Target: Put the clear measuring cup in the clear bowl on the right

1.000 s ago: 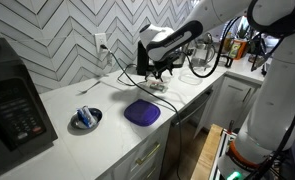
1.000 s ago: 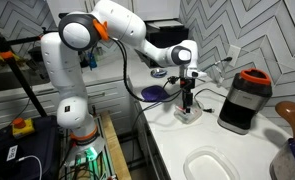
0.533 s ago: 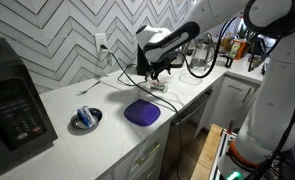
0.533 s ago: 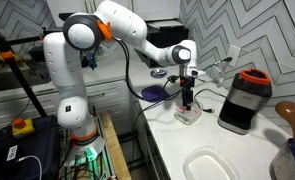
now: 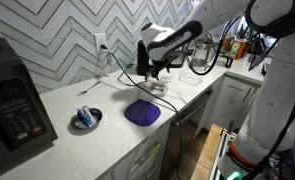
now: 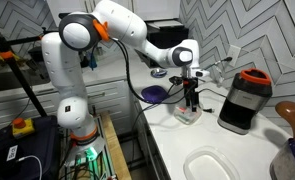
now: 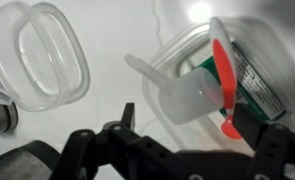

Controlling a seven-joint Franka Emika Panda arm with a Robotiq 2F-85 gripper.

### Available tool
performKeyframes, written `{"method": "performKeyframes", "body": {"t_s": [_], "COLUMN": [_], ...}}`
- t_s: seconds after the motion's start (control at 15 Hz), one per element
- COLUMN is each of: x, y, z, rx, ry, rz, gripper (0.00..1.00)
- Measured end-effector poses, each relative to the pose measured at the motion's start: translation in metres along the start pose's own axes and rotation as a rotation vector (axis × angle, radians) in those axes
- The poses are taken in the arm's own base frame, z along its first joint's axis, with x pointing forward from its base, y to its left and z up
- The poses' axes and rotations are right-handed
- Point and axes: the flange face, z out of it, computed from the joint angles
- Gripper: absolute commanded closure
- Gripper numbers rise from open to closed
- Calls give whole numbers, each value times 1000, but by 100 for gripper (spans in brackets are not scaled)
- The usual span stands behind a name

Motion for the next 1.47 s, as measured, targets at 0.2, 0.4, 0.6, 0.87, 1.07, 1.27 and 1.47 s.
{"method": "performKeyframes", "body": {"t_s": [0.2, 0.4, 0.6, 0.87, 1.07, 1.27, 1.47], "x": [-3, -15, -26, -28, -29, -32, -35], "y": [42, 81, 105, 107, 105, 104, 104], "z": [0, 3, 4, 1, 7, 16, 21], "rx": [139, 295, 412, 426, 417, 425, 444], "ry": [68, 56, 43, 50, 31, 9, -7], "rz": [-13, -54, -115, -132, -210, -286, -364], "gripper": [0, 0, 0, 0, 11, 39, 59]}}
